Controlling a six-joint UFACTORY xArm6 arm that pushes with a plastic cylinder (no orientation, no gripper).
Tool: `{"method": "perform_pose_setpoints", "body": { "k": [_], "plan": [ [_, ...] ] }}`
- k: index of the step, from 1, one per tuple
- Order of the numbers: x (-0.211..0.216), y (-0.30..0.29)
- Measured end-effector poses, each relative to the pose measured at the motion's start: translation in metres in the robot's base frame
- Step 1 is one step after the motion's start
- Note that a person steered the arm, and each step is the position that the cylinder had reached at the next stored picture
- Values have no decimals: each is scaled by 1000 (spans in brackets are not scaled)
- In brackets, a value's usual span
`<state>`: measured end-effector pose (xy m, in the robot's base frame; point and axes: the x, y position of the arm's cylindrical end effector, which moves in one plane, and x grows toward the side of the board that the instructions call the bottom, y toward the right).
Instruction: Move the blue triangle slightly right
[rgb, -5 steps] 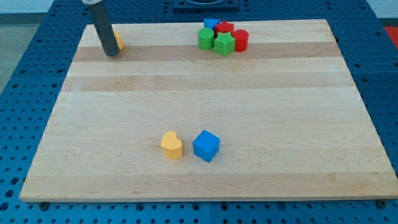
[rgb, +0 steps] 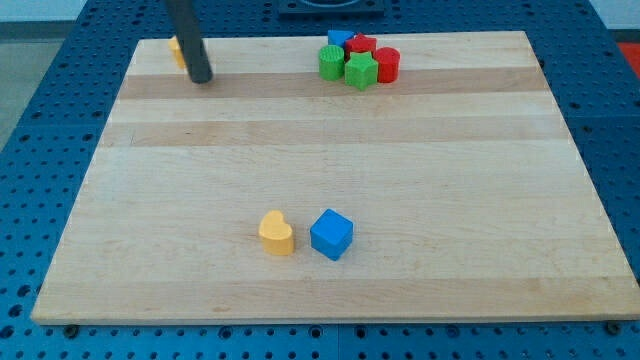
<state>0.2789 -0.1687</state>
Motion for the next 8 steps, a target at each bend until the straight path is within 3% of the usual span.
{"method": "perform_pose_setpoints", "body": {
  "k": [4,8],
  "plan": [
    [-85,130],
    [-47,276]
  ]
}}
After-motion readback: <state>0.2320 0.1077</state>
